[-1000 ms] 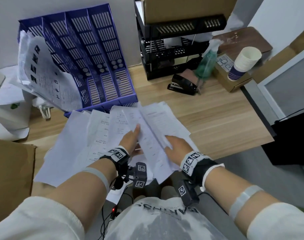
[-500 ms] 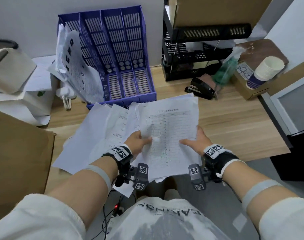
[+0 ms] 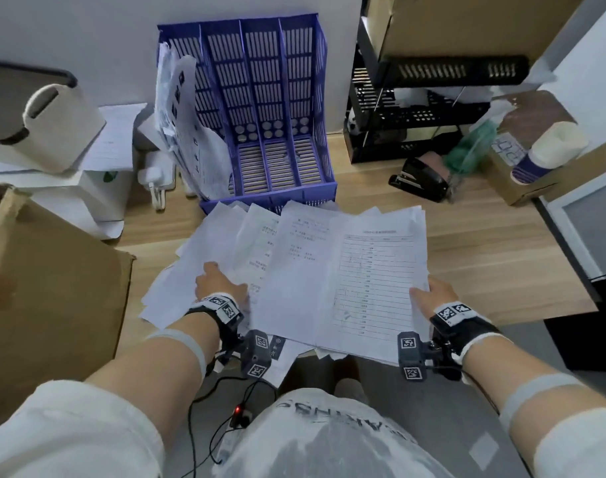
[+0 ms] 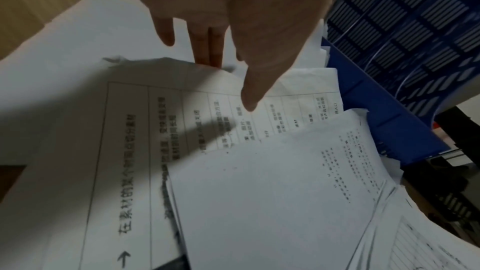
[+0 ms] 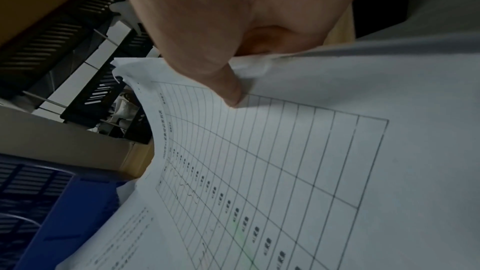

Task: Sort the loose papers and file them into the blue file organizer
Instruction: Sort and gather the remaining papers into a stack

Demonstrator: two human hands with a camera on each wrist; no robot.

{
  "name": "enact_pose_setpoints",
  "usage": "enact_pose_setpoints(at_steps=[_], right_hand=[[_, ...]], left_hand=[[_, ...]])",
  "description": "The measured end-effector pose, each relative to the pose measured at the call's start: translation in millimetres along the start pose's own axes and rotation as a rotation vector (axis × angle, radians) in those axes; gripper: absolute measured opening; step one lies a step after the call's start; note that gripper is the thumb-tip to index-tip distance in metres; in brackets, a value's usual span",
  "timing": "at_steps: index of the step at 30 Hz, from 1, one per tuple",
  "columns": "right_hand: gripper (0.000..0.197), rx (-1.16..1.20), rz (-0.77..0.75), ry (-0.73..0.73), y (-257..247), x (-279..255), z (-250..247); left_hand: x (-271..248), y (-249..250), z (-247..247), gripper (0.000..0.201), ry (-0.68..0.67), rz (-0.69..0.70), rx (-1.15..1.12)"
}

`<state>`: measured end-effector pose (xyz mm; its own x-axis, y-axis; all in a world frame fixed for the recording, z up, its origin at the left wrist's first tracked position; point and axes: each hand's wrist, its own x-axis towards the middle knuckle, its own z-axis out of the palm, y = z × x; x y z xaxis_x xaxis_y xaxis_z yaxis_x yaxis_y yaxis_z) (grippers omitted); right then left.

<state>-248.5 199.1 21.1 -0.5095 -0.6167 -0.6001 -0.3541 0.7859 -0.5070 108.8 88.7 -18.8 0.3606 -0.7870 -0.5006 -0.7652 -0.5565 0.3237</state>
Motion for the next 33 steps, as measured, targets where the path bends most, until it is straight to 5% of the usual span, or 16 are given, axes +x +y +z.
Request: enact_pose_setpoints(at_steps=[9,17,21,23,27,33], right_hand=[[0.03,0.126,0.046,0.082,11,-20,-4],[0.024,0.311,0.081,0.314,21,-30,-34],[0.013,0.408,0.093,0.413,25,-32,-46],[0.024,0.369,0.101,0.436,24,-36,-51],[0.028,0.387,0.092,0.443,16,-39,-54],[0.013,0.522,0.046,0.364,-3,-25,-21]], left_hand=[[-13,12,26,0.035,-0.354,0.197,-0.058],[-45,65,42,0.033,-0.443,0.333,-0.379],[-46,78,62,0.049,-0.68,0.295,-0.55],[-44,79,71,0.05,-0.786,0.356,-0.432],[-34,72,61,0.027,-0.617,0.389,-0.334],[7,28,4,0.026,0.095,0.271,-0.211]])
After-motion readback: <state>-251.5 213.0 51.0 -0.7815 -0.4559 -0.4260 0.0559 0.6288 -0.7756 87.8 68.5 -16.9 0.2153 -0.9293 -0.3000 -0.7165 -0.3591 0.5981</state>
